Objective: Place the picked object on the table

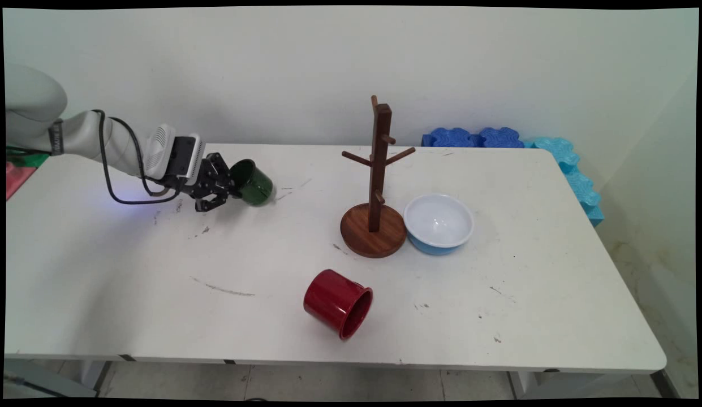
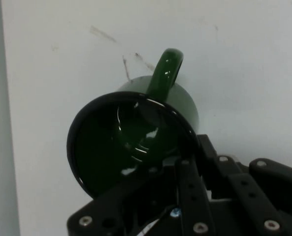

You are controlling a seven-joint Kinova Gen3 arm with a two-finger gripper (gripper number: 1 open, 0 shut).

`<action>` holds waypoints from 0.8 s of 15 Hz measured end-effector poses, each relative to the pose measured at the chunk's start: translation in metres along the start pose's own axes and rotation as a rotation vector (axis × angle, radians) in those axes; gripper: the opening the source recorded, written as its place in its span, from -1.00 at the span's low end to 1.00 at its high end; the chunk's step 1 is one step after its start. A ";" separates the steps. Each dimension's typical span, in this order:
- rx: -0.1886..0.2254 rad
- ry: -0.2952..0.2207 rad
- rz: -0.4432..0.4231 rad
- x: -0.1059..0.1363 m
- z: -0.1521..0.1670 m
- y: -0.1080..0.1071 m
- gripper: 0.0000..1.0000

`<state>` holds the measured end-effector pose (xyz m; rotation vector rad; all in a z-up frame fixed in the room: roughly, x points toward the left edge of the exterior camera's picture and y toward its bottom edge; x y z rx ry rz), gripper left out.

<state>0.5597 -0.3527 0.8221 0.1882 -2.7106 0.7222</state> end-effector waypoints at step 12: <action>0.003 -0.024 0.080 0.012 0.025 -0.020 1.00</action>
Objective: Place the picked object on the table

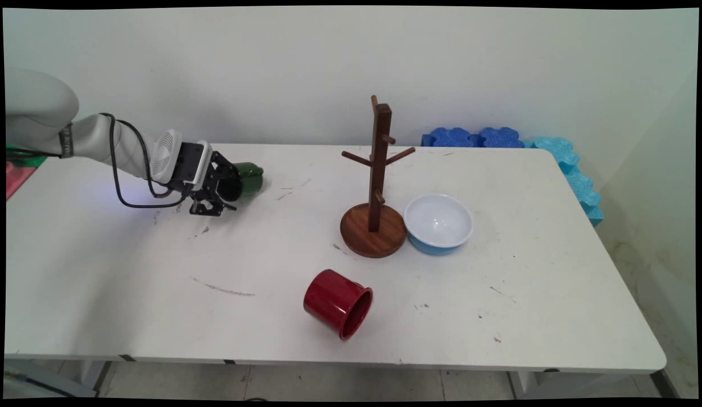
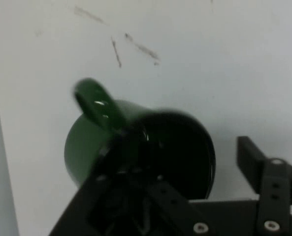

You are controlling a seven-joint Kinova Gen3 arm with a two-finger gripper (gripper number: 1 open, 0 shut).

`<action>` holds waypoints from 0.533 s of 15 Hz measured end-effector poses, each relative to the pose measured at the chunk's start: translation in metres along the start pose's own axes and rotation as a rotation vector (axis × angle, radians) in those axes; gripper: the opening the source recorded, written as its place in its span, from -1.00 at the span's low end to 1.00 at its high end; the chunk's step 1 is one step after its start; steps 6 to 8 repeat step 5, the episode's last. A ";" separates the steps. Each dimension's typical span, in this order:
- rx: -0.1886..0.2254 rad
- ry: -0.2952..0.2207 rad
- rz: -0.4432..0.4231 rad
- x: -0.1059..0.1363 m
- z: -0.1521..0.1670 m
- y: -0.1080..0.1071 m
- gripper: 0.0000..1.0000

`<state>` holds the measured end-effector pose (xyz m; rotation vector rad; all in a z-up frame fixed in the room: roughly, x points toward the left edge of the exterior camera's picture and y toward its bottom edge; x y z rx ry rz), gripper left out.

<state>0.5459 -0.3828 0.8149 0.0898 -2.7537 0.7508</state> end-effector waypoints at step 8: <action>0.003 -0.003 0.006 -0.001 -0.003 0.004 1.00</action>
